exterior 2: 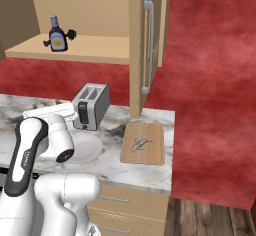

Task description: Pick the fish from the plate and place it on the cutting board. Then pick the condiment bottle from the cabinet and place it next to the cutting board.

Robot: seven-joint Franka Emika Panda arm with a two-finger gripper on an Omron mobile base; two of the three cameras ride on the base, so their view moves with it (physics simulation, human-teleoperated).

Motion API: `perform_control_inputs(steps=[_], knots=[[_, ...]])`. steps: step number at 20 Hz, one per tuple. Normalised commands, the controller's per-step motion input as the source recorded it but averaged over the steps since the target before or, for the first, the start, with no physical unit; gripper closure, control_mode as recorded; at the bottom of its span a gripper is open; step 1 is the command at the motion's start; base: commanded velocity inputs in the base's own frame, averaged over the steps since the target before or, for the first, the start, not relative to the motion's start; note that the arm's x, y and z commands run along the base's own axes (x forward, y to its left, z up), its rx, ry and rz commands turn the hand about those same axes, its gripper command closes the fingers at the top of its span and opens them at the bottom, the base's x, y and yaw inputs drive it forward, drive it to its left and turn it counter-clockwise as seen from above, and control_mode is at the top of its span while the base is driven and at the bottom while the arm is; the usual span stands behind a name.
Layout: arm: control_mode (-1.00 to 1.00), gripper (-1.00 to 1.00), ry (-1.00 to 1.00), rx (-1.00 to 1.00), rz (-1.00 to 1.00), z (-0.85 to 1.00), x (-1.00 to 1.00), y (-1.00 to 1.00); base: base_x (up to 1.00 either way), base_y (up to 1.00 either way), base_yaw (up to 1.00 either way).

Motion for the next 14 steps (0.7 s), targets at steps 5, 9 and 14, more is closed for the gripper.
perform_control_inputs(steps=[5,9,14], knots=[[-1.00,-1.00,0.02,-0.06,-0.02,0.19,0.00,0.00,0.00,0.00,0.00],[-1.00,-1.00,0.03,-0.06,-0.01,0.25,0.00,0.00,0.00,0.00,0.00],[-1.00,-1.00,0.03,-0.06,0.00,0.25,0.00,0.00,0.00,0.00,0.00]])
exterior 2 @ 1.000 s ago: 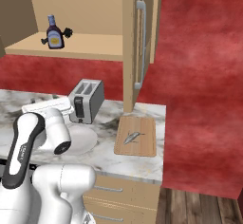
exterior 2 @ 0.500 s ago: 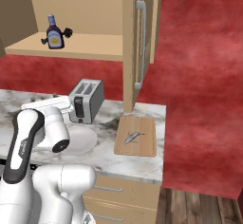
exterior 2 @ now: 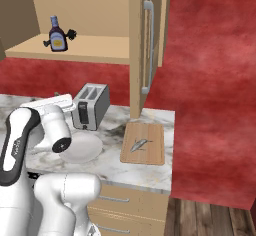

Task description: Pick the fish from the plate and place it on the cutting board. Then pick the condiment bottle from the cabinet and place it next to the cutting board.

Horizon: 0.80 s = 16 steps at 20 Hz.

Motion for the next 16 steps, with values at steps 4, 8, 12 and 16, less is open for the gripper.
perform_control_inputs(steps=[4,8,12,16], knots=[[-1.00,-1.00,0.00,-0.05,0.00,0.20,0.00,0.00,0.00,0.00,0.00],[-1.00,-1.00,0.00,-0.05,0.00,0.17,0.00,0.00,0.00,0.00,0.00],[-1.00,-1.00,0.00,-0.03,0.00,0.15,0.00,0.00,0.00,0.00,0.00],[-1.00,-1.00,0.03,0.00,0.00,0.14,0.00,0.00,0.00,0.00,0.00]])
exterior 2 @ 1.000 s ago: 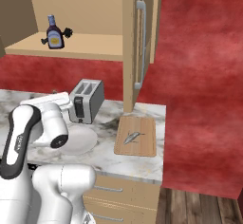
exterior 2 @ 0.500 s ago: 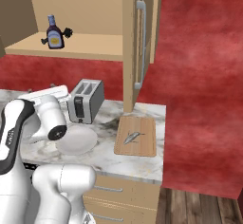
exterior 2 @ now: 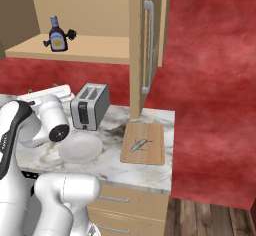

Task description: Pick the fish from the plate and place it on the cutting board. Then pick the condiment bottle from the cabinet and place it next to the cutting board.

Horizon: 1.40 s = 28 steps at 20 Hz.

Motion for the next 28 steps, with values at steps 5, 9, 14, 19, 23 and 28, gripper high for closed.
perform_control_inputs(steps=[5,9,14,19,23,28], knots=[[-1.00,-1.00,0.07,0.00,0.00,0.19,0.00,0.00,0.00,0.00,0.00],[-1.00,-1.00,0.08,0.01,0.00,0.21,0.00,0.00,0.00,0.00,0.00],[-1.00,-1.00,0.07,0.01,0.00,0.23,0.00,0.00,0.00,0.00,0.00],[-1.00,-1.00,0.04,0.00,0.00,0.22,0.00,0.00,0.00,0.00,0.00],[-1.00,-1.00,0.01,0.00,0.00,0.17,0.00,0.00,0.00,0.00,0.00],[-1.00,-1.00,0.00,0.00,-0.02,0.12,0.00,0.00,0.00,0.00,0.00]])
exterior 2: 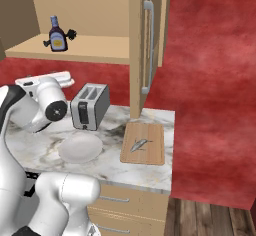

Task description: Pick the fish from the plate and place it on the cutting board. Then pick the condiment bottle from the cabinet and place it next to the cutting board.

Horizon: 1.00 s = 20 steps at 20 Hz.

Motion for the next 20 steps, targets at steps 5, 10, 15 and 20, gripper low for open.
perform_control_inputs(steps=[5,10,15,20], knots=[[-1.00,-1.00,0.00,0.00,-0.03,0.16,0.00,0.00,0.00,0.00,0.00],[-1.00,-1.00,0.00,0.00,-0.02,0.18,0.00,0.00,0.00,0.00,0.00],[-1.00,-1.00,0.00,0.00,-0.03,0.19,0.00,0.00,0.00,0.00,0.00],[-1.00,-1.00,0.00,0.00,-0.03,0.20,0.00,0.00,0.00,0.00,0.00]])
